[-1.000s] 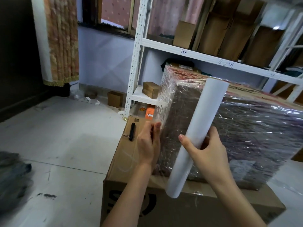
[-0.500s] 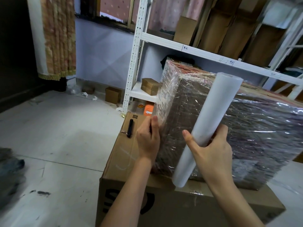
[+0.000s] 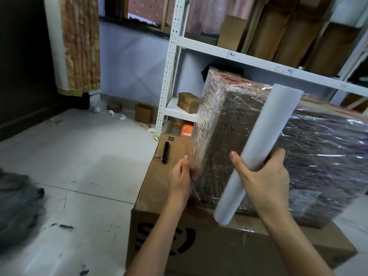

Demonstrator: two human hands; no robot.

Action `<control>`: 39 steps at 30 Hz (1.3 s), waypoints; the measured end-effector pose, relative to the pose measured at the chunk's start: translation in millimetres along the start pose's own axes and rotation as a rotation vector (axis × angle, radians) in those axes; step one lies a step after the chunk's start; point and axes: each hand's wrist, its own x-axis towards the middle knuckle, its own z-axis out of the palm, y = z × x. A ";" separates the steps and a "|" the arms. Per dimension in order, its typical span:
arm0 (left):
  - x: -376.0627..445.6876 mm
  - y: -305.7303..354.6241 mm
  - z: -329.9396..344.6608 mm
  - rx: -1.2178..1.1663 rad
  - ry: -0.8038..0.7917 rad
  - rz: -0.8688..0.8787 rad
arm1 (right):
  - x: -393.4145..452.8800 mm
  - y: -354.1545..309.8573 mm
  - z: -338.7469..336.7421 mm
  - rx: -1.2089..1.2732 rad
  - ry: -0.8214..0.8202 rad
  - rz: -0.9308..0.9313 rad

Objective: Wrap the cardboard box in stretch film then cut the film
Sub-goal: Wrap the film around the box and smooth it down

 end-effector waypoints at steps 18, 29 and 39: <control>8.8 -8.5 15.5 0.232 0.332 0.070 | -0.4 2.1 -0.7 -0.006 -0.001 -0.012; -33.7 62.3 27.6 0.246 0.247 0.811 | 2.4 0.8 1.9 -0.020 0.006 0.027; -50.2 -25.5 39.2 0.121 0.073 0.178 | 1.5 -0.5 0.4 -0.010 -0.003 0.044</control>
